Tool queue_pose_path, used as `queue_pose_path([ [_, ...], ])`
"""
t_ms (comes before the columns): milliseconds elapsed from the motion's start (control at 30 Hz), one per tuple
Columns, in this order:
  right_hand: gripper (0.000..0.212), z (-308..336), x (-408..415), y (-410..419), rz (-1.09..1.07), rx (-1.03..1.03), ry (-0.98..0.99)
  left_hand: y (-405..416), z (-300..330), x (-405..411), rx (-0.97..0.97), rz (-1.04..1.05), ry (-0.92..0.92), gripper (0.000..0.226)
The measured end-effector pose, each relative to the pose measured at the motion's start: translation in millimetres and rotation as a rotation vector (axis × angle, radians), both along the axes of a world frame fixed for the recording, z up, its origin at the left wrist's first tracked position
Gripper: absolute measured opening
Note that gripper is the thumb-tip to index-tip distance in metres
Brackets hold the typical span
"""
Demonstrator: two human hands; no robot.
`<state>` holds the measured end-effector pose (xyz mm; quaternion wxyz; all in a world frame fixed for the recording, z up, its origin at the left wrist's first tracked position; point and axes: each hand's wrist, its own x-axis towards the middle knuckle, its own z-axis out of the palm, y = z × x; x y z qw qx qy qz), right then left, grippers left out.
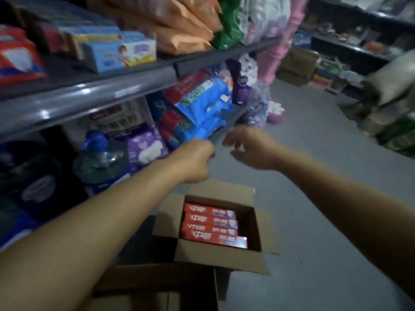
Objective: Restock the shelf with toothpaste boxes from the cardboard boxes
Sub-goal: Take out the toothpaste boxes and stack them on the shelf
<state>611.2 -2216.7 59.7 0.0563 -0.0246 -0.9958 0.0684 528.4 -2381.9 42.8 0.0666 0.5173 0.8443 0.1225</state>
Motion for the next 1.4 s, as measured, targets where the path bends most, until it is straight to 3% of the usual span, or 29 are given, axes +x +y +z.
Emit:
queue_pose_path([
  [167,0.028,-106.7,37.1,14.1,0.023,0.007,-0.412,25.3,-94.1,14.2,-0.179,-0.023,-0.132,0.028],
  [300,0.043,-173.1,49.4,25.0,0.037,0.007,-0.626,34.4,-152.7,15.4,-0.298,0.034,-0.238,0.024],
  [467,0.045,-225.7,50.2,40.6,0.034,-0.073,-0.779,49.8,-192.8,20.8,-0.375,0.091,-0.304,0.029],
  [733,0.054,-252.1,51.4,52.6,0.176,-0.064,-0.945,64.7,-214.1,31.7,-0.498,0.084,-0.357,0.033],
  [933,0.054,-253.5,53.2,58.0,0.139,-0.088,-0.965,55.7,-224.4,32.0,-0.504,0.071,-0.356,0.036],
  [1100,0.052,-238.4,61.8,52.2,0.059,-0.051,-0.757,50.8,-211.1,29.1,-0.503,0.064,-0.315,0.049],
  [1300,0.033,-184.0,62.6,66.9,0.006,-0.108,-0.610,41.7,-159.6,8.4,-0.439,0.048,-0.237,0.035],
  [1400,0.027,-144.7,59.9,74.0,-0.043,-0.135,-0.570,30.6,-119.2,-1.2,-0.380,0.083,-0.209,0.048],
])
